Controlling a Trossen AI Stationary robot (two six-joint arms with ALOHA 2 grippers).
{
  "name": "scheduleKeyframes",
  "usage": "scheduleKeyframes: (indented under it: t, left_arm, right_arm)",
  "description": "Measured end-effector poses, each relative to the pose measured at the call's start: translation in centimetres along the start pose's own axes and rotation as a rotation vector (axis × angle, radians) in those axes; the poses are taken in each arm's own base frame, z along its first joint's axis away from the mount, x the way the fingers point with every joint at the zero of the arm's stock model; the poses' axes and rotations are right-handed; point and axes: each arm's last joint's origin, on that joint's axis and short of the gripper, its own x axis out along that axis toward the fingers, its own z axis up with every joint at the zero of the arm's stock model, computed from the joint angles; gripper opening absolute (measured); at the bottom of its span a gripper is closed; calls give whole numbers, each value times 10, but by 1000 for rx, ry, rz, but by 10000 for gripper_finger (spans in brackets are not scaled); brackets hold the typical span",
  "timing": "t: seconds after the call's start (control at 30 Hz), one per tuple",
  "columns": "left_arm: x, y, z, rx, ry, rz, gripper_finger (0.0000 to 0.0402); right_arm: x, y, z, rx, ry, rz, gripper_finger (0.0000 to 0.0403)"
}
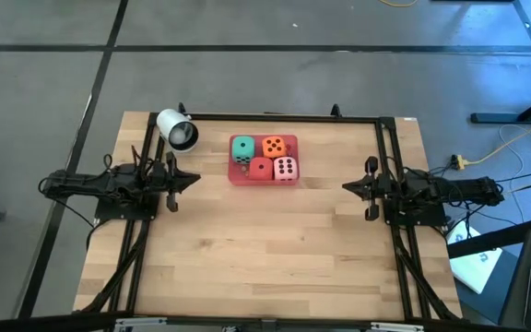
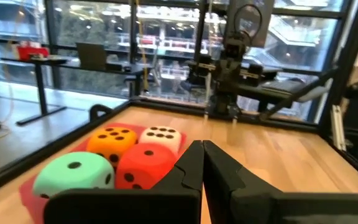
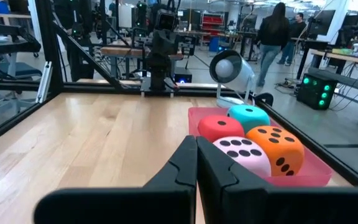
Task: Pick & Place Dice
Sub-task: Return to Home Position
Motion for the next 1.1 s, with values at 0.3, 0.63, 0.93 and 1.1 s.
scheduleKeyframes:
  t: [0.3, 0.63, 0.93, 1.1]
  left_arm:
    - [0, -1, -7, 10, 77, -38, 3]
    - [-1, 0, -9, 33, 101, -37, 3]
    - [-1, 0, -9, 9, 105, -28, 5]
    - [-1, 0, -10, 24, 106, -28, 5]
  right_arm:
    - [0, 1, -6, 31, 64, 14, 0]
    - [0, 1, -6, 34, 65, 20, 0]
    - [0, 1, -6, 3, 63, 13, 30]
    - [0, 1, -6, -22, 61, 14, 35]
